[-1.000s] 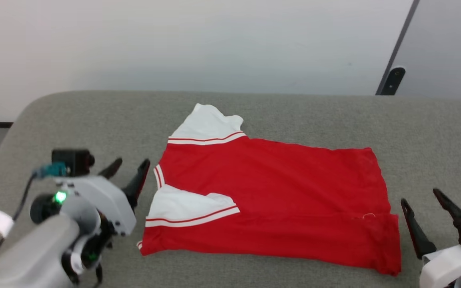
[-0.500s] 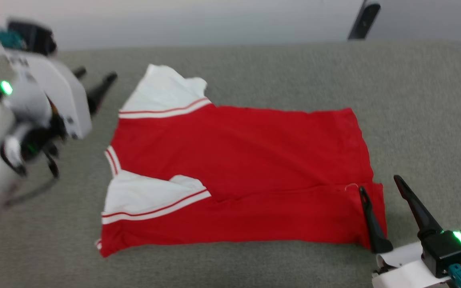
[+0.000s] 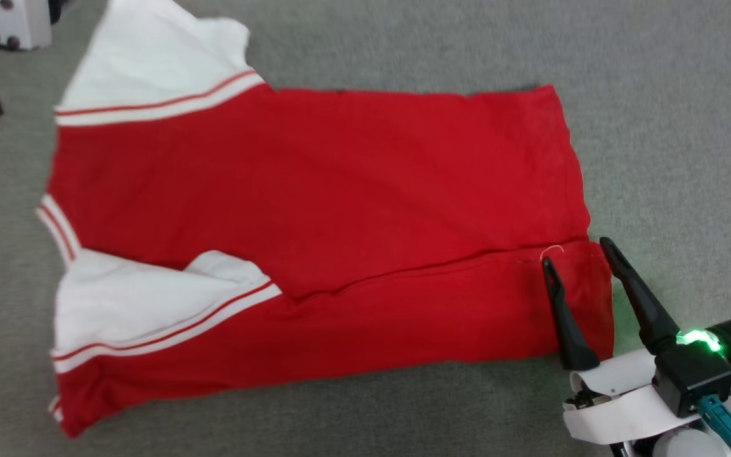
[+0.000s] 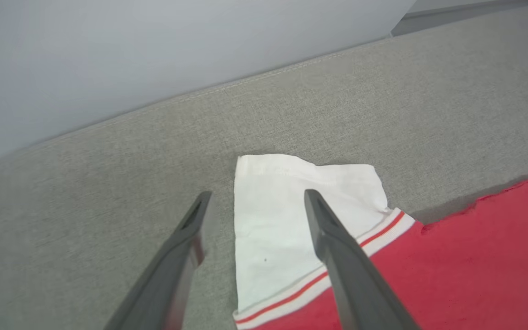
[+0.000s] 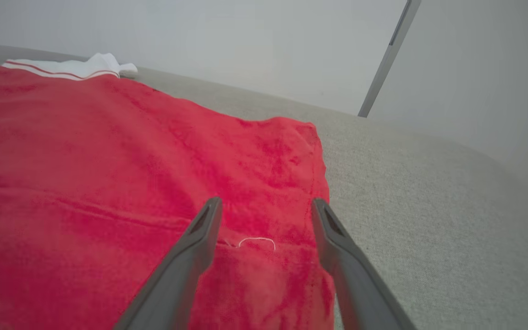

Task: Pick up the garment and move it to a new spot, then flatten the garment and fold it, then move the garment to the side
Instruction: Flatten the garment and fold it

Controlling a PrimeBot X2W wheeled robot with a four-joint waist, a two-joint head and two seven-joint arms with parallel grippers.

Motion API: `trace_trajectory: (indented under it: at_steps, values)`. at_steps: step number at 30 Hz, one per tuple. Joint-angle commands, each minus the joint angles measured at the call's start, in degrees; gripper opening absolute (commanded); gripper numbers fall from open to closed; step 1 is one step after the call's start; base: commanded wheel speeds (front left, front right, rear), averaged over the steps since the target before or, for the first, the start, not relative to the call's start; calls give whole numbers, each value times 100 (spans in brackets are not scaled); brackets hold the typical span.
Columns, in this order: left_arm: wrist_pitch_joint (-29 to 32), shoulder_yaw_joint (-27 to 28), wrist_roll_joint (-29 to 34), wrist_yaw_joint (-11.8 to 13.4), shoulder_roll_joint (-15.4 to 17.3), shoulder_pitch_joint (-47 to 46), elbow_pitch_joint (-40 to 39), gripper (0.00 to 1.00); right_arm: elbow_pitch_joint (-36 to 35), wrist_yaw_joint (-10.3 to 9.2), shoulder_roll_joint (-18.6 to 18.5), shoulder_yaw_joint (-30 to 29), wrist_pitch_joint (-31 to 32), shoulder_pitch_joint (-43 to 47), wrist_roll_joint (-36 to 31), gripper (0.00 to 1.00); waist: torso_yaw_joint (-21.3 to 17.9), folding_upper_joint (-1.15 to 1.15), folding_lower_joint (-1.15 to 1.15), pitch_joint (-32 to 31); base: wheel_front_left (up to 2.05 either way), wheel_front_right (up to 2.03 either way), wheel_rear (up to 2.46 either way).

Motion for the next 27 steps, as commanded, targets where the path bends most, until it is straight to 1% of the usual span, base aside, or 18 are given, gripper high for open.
trace_trajectory:
  at_steps: [1, 6, 9, 14, 16, 17, 20, 22, 23, 24, 25, 27]
  values:
    - [102, -21, 46, 21, -21, -143, 63, 100, -1, -9, 40, 45, -25, -140, 39, 100, -405, 0, 0, 674, 0, 0, 0]
    - [645, -206, 153, 71, -125, -468, 347, 100, 74, -9, 91, 127, -26, -209, 135, 100, -485, 0, 0, 815, 0, 0, 0]
    - [922, -298, 222, 115, -96, -598, 500, 100, 108, -9, 115, 199, -26, -243, 173, 100, -565, 0, 0, 855, 0, 0, 0]
    - [1310, -502, 375, 115, -13, -695, 677, 100, 131, -9, 144, 251, -26, -301, 283, 100, -700, 0, 0, 915, 0, 0, 0]
    - [1472, -549, 362, 207, -46, -660, 764, 100, 157, -9, 155, 238, -27, -289, 331, 100, -742, 0, 0, 932, 0, 0, 0]
    - [1560, -616, 406, 187, -59, -660, 779, 100, 169, -9, 156, 229, -27, -281, 332, 100, -755, 0, 0, 942, 0, 0, 0]
    - [1851, -759, 432, 270, -108, -590, 872, 100, 203, -9, 171, 244, -27, -296, 352, 100, -792, 0, 0, 961, 0, 0, 0]
    - [2064, -798, 368, 399, -163, -535, 949, 100, 217, -9, 180, 257, -27, -321, 354, 100, -813, 0, 0, 976, 0, 0, 0]
    - [2224, -845, 346, 436, -200, -492, 974, 89, 240, -9, 182, 255, -27, -321, 362, 100, -819, 0, 0, 977, 0, 0, 0]
    - [2362, -884, 329, 508, -234, -452, 993, 60, 257, -9, 185, 253, -27, -327, 373, 100, -823, 0, 0, 976, 0, 0, 0]
    - [2490, -882, 275, 627, -268, -424, 1038, 38, 271, -9, 187, 253, -27, -341, 375, 100, -826, 0, 0, 974, 0, 0, 0]
    - [2711, -899, 232, 827, -342, -402, 1063, 0, 292, -9, 190, 257, -27, -372, 365, 100, -829, 0, 0, 975, 0, 0, 0]
